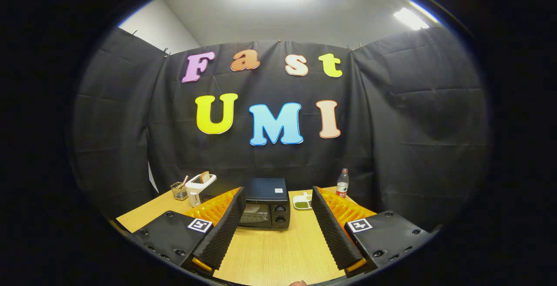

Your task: Open the toaster oven, put the food inside, and close the toaster oven door.

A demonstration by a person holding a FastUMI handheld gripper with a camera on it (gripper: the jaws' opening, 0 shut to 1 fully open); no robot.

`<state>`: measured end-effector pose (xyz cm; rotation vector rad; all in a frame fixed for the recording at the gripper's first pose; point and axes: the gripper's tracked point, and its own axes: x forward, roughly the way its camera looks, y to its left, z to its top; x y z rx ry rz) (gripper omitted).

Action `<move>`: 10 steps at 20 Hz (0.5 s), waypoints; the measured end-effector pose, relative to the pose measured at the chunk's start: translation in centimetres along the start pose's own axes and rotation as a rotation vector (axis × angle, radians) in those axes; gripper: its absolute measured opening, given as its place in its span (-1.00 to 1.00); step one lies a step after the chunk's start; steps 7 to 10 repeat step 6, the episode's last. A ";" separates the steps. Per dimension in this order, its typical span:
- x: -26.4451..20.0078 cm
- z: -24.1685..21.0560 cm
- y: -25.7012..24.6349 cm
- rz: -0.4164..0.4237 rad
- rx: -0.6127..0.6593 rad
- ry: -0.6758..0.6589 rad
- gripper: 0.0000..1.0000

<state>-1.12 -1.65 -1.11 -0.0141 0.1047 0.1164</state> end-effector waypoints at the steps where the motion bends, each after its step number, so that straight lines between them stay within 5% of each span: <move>1: 0.1 -0.1 -0.1 0.000 -0.002 0.003 0.93; 10: 0.3 0.1 -0.1 0.006 0.015 0.003 0.93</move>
